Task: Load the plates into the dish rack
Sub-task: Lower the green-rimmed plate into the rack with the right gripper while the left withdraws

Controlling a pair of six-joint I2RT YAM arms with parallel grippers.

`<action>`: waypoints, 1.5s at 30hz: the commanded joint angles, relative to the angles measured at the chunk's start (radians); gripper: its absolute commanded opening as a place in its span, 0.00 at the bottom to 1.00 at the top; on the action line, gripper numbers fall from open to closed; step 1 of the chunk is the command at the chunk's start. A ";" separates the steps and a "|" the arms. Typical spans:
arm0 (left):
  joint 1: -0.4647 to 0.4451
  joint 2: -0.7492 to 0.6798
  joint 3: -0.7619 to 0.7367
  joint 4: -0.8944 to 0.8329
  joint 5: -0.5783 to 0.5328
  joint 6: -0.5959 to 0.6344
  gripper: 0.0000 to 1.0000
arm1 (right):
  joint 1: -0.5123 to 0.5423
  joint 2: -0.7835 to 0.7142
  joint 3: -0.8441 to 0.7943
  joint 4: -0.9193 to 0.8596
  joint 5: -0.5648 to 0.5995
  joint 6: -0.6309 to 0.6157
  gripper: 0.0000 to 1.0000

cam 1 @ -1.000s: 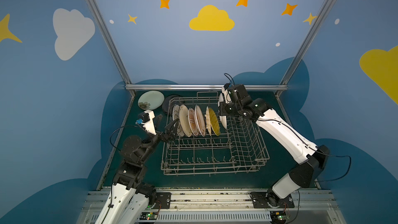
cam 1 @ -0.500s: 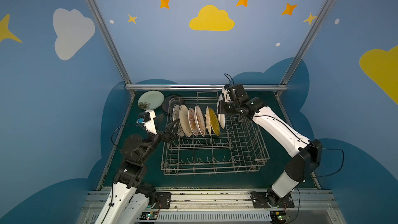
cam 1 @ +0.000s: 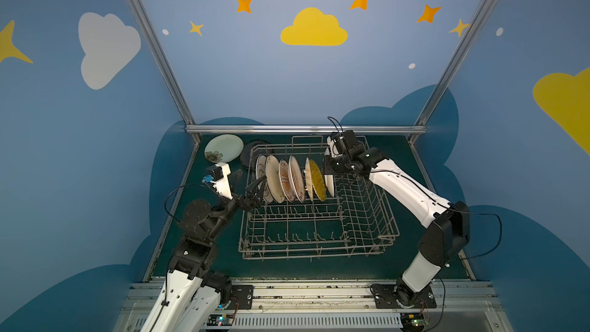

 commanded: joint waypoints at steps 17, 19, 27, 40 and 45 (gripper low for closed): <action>0.002 0.019 0.012 0.031 0.001 -0.010 1.00 | 0.031 0.128 0.070 -0.130 0.173 0.024 0.00; 0.005 0.017 0.011 0.031 -0.001 -0.008 1.00 | 0.036 0.159 0.118 -0.190 0.170 0.051 0.00; 0.002 0.013 0.013 0.026 -0.006 -0.003 1.00 | 0.042 0.187 0.143 -0.222 0.150 0.072 0.03; 0.002 0.012 0.014 0.025 0.000 -0.005 1.00 | 0.039 0.135 0.120 -0.218 0.115 0.057 0.23; 0.003 0.016 0.015 0.026 0.000 -0.004 1.00 | 0.039 0.115 0.120 -0.212 0.093 0.059 0.32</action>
